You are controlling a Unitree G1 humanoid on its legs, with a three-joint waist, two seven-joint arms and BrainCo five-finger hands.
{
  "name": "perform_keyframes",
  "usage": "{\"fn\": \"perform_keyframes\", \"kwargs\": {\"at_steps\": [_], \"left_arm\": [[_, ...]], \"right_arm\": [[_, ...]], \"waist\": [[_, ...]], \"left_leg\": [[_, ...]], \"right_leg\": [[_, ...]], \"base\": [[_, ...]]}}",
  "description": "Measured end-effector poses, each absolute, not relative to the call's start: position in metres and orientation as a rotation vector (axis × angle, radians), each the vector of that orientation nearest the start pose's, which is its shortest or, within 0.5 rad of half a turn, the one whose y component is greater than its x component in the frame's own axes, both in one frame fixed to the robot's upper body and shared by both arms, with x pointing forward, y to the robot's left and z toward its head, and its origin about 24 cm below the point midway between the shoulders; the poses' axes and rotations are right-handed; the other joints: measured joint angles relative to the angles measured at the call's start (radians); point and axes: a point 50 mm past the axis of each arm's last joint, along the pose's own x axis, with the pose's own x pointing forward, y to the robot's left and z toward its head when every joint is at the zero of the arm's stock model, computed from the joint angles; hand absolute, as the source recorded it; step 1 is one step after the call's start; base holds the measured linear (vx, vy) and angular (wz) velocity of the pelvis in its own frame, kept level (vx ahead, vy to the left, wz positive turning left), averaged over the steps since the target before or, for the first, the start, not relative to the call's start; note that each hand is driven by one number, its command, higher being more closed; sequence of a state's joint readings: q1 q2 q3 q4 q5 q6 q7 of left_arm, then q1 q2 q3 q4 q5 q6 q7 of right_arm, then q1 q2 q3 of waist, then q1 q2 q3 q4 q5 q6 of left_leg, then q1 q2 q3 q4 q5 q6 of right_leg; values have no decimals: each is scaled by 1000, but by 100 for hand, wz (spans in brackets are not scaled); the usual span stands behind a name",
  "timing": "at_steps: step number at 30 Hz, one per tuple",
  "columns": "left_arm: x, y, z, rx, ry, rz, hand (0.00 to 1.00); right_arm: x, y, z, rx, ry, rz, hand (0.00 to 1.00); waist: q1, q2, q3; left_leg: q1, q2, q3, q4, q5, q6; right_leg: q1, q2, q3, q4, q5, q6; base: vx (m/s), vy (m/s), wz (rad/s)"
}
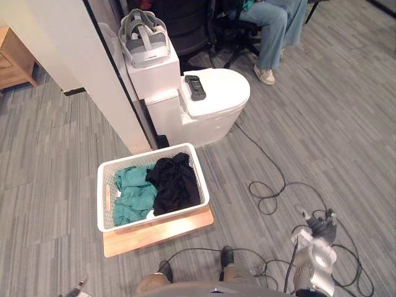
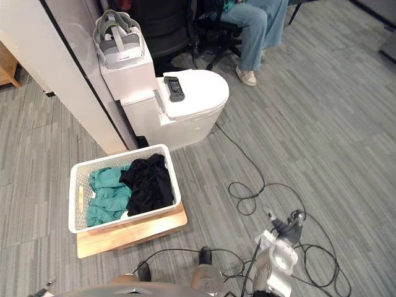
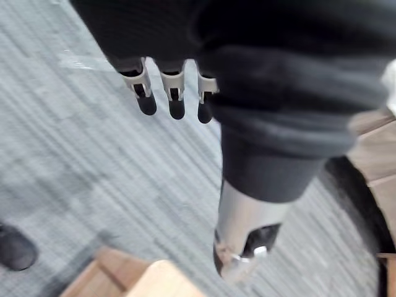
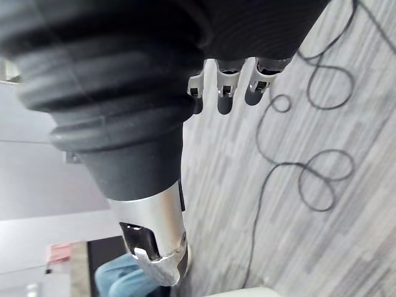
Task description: Pick up the laundry basket with both hands and put the clothes into the washing machine.
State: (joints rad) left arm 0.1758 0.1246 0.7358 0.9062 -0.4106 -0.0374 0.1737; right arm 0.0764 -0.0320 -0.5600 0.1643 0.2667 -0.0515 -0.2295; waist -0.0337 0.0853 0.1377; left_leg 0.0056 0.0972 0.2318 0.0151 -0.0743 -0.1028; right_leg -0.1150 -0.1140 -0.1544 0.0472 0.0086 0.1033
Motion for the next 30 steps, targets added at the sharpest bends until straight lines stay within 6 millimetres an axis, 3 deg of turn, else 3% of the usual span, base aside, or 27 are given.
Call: {"fn": "perform_keyframes", "kwargs": {"at_steps": [2,6,12,15,22,30], "left_arm": [[54,329,-114,-389,708,1159,0],[94,354,-82,-286,544,1091,0],[156,367,-38,-184,354,959,0],[186,379,-8,-110,267,896,0],[250,372,43,-22,125,738,0],[301,349,57,-36,152,628,0]], "right_arm": [[197,-298,18,220,15,-807,0],[228,-286,48,156,-91,-667,0],[273,-261,89,47,-203,-459,0],[301,-248,104,-32,-204,-329,0],[350,-228,135,-121,-194,-206,0],[381,-201,173,-123,-223,-138,0]], "waist": [[-2,-1,0],[2,-9,6],[15,-15,36],[21,-34,59],[46,-48,137],[40,-51,263]], "left_leg": [[-8,0,-13,1,1,2],[-13,-5,-16,1,5,7],[-24,-14,-13,6,13,20],[-48,-15,-8,25,13,20],[-155,-14,-2,94,13,23],[-272,-3,6,185,6,32]], "right_leg": [[7,2,-7,-25,13,-2],[13,2,-10,-46,29,-1],[13,-1,0,-77,66,-4],[6,-1,9,-104,97,-7],[-74,-4,30,-111,148,-17],[-162,-3,51,-101,190,-30]], "base": [[16,-11,5],[-8,-3,2],[-74,-10,-3],[-112,-28,-7],[-115,-27,-5],[-107,-21,-4]]}}
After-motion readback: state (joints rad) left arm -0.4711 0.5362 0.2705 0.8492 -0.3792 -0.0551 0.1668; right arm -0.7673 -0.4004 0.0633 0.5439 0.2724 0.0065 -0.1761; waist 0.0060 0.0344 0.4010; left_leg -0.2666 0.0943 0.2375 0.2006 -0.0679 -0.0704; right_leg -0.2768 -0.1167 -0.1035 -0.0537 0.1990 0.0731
